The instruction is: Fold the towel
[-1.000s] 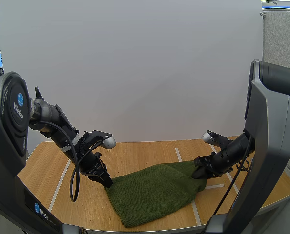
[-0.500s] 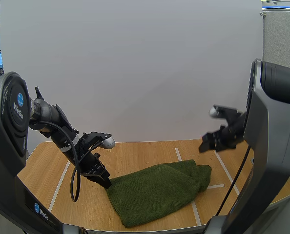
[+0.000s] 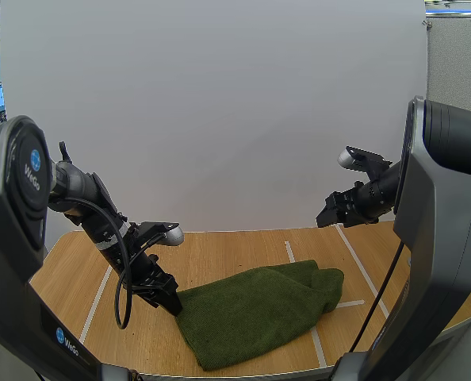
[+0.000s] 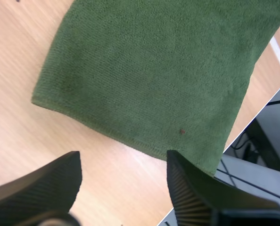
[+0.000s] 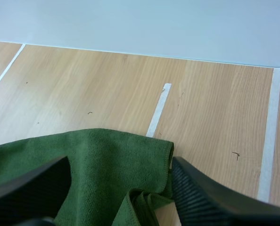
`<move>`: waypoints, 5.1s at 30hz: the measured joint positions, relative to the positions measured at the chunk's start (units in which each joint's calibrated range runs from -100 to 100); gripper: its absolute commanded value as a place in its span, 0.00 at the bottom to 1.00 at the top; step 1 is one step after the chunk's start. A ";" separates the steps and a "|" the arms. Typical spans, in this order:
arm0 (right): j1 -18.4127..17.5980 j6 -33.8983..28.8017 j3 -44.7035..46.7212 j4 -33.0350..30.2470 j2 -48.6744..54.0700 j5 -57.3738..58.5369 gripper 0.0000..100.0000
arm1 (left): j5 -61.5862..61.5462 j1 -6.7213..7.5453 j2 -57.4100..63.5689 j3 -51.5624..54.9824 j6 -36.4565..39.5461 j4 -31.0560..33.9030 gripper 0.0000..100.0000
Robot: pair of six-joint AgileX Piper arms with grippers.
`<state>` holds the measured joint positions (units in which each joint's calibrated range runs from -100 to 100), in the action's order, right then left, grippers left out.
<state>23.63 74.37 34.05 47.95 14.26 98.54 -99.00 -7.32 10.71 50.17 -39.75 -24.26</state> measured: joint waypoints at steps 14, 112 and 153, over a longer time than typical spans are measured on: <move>0.00 1.97 0.00 -0.68 0.00 0.00 1.00 | 0.87 0.00 -11.82 0.00 0.83 -4.44 0.89; 0.00 1.41 3.03 -4.04 0.00 0.42 1.00 | 4.25 -0.36 -11.25 -18.63 -1.88 -3.44 1.00; 0.00 1.41 3.17 -4.82 7.10 0.42 0.00 | -0.72 -1.75 17.82 -11.04 -1.59 -5.72 0.00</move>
<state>23.63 75.78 37.22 43.13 21.36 98.96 -99.73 -9.07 28.53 39.13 -41.34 -29.98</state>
